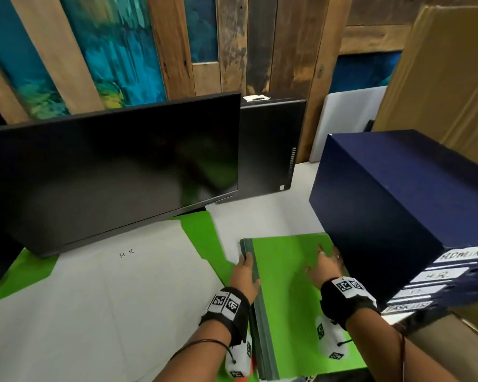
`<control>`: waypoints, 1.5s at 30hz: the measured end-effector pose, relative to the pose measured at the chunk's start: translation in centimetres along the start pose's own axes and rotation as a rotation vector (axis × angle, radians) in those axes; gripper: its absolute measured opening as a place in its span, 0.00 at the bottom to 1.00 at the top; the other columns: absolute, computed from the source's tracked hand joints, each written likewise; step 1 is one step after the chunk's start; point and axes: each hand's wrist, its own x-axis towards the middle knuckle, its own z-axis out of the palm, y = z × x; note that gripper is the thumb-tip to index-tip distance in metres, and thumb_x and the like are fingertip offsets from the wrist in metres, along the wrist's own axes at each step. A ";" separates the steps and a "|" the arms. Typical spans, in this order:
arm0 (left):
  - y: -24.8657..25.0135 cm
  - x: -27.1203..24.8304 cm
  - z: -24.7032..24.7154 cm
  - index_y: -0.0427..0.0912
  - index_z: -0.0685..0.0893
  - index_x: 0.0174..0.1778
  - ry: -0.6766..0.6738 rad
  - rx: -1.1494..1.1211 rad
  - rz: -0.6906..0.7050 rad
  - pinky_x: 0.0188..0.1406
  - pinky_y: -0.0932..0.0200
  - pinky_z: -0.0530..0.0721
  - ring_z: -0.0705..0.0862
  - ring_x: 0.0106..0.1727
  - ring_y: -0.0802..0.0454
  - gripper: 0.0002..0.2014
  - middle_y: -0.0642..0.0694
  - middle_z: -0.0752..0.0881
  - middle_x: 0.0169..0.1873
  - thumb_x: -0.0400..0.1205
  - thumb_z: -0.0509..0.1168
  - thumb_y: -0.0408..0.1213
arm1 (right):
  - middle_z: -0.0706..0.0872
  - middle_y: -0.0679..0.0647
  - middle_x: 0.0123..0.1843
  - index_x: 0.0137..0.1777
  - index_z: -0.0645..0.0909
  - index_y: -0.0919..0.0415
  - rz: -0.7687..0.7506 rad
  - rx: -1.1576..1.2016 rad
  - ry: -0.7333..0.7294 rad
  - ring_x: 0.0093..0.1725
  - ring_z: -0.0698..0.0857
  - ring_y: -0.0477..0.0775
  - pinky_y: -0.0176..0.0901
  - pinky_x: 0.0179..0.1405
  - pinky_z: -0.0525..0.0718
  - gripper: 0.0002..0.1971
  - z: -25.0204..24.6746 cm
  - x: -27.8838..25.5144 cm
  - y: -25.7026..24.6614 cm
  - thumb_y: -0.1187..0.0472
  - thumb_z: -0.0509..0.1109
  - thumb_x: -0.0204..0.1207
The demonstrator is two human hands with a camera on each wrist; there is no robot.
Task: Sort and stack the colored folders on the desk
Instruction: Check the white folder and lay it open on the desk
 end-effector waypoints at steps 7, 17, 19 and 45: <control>-5.2 -2.3 -5.7 0.42 0.66 0.78 0.273 -0.087 -0.053 0.80 0.61 0.54 0.58 0.82 0.44 0.28 0.38 0.58 0.80 0.81 0.59 0.25 | 0.65 0.61 0.77 0.73 0.73 0.60 -0.480 0.180 -0.106 0.78 0.66 0.58 0.38 0.76 0.61 0.23 0.7 -4.1 -8.7 0.57 0.67 0.79; -21.1 -13.4 -11.8 0.47 0.64 0.78 0.491 0.134 -0.821 0.78 0.48 0.61 0.56 0.79 0.35 0.29 0.36 0.54 0.80 0.80 0.61 0.30 | 0.59 0.62 0.81 0.79 0.61 0.63 -0.591 0.008 -0.335 0.81 0.58 0.59 0.47 0.80 0.61 0.35 9.6 -12.2 -20.1 0.46 0.66 0.77; -21.6 -14.9 -11.9 0.48 0.62 0.79 0.471 0.076 -0.906 0.77 0.40 0.62 0.55 0.78 0.34 0.32 0.38 0.54 0.80 0.80 0.65 0.44 | 0.52 0.61 0.83 0.81 0.53 0.63 -0.464 -0.016 -0.309 0.83 0.53 0.62 0.54 0.80 0.60 0.43 10.3 -12.7 -20.4 0.42 0.67 0.75; -24.1 -20.9 -13.9 0.29 0.57 0.76 0.698 -0.197 -1.230 0.71 0.40 0.66 0.65 0.73 0.29 0.36 0.25 0.65 0.72 0.79 0.67 0.41 | 0.81 0.65 0.63 0.67 0.72 0.72 -0.190 0.657 -0.208 0.64 0.79 0.66 0.48 0.64 0.76 0.21 10.0 -7.7 -18.8 0.55 0.58 0.84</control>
